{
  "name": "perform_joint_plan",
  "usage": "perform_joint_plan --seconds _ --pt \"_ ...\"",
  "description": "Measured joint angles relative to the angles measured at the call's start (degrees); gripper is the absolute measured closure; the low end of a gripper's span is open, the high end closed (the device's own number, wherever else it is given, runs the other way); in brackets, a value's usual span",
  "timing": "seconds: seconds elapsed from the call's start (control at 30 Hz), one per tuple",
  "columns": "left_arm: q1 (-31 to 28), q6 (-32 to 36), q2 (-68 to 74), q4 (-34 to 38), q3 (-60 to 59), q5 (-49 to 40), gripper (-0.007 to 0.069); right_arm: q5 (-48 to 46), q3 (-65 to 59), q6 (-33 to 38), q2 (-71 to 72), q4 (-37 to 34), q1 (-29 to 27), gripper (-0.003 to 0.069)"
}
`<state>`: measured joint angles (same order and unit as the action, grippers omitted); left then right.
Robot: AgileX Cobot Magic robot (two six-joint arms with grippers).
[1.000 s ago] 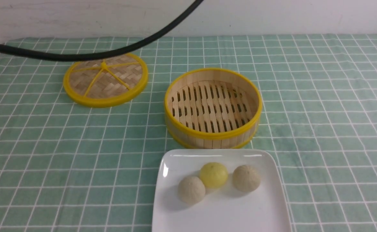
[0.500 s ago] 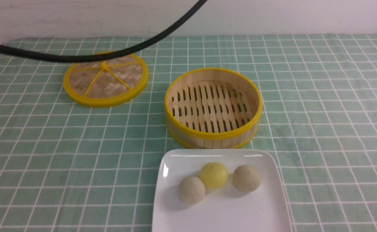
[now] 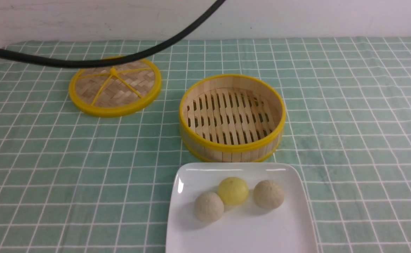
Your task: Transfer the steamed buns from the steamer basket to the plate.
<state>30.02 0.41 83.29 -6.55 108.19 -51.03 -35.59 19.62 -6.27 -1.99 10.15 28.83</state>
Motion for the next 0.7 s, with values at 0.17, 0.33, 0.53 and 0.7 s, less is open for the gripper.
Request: perform_joint_plan --seconds 0.17,0.33,0.53,0.7 --pt "0.0 0.0 0.0 0.1 0.0 0.1 0.033 0.4 -0.7 0.0 0.0 0.0 0.0 0.0237" --pt "0.0 0.0 0.0 0.3 0.0 0.0 0.033 1.2 -5.2 0.0 0.0 -2.5 0.0 0.0237" --pt "0.0 0.0 0.0 0.6 0.0 -0.8 0.033 0.2 -9.0 0.0 0.0 -6.5 -0.6 0.0237" --pt "0.0 0.0 0.0 0.6 -0.1 -1.8 0.033 0.3 -9.0 0.0 0.0 -7.4 -4.0 0.0237"
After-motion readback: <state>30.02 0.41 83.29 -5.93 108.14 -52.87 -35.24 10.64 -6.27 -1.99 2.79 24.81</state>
